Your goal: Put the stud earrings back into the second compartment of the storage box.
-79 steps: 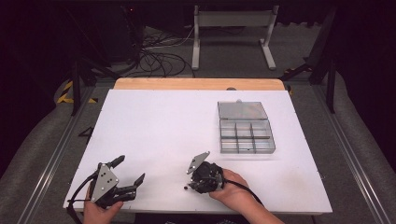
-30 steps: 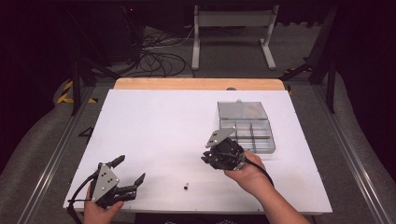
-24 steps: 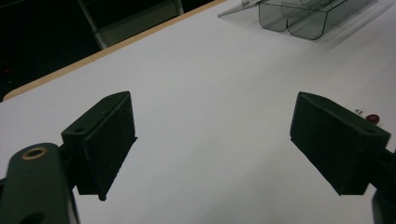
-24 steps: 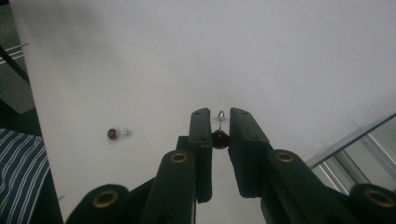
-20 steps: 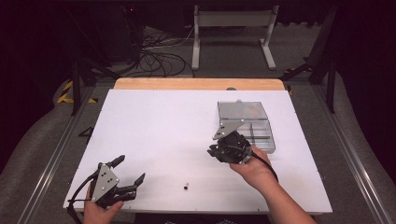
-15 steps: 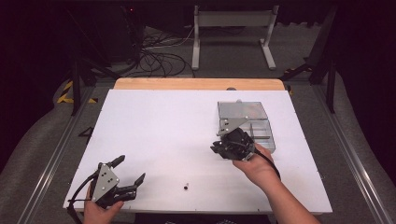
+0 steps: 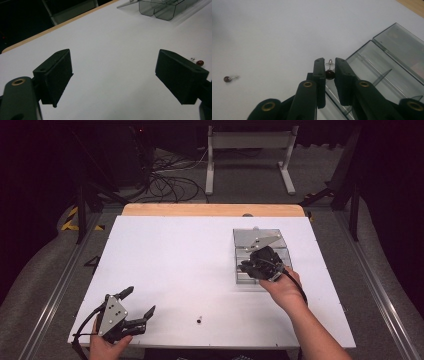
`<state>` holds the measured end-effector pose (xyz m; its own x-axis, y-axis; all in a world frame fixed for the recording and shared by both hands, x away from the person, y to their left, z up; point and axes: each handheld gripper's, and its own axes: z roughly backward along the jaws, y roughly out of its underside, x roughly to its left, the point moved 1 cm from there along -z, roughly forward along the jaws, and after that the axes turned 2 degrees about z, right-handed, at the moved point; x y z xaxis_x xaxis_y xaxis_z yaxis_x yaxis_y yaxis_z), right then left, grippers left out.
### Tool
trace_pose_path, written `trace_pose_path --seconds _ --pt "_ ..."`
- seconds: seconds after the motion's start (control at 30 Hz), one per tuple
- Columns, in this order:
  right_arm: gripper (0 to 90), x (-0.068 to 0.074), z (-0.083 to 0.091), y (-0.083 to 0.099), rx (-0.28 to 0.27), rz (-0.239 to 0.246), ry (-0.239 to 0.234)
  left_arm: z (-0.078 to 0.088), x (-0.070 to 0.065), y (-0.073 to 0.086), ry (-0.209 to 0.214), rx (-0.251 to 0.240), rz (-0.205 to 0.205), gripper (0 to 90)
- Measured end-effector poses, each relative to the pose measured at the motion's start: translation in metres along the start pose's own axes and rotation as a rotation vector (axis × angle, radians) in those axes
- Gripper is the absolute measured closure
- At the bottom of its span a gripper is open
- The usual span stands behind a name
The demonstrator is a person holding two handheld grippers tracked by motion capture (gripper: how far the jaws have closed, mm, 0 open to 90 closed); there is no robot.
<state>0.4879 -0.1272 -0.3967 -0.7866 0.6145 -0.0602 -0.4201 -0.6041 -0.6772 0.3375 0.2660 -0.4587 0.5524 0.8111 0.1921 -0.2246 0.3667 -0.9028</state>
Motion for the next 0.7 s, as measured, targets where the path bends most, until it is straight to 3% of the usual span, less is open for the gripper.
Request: trace_pose_path --seconds 0.33,0.7 --pt "79.7 -0.026 -0.007 0.010 0.012 -0.054 0.051 0.000 0.000 0.000 0.001 0.000 -0.002 14.7" --pt "79.7 -0.058 -0.026 0.030 0.041 -0.156 0.106 -0.001 0.000 0.000 0.000 0.001 -0.002 14.7"
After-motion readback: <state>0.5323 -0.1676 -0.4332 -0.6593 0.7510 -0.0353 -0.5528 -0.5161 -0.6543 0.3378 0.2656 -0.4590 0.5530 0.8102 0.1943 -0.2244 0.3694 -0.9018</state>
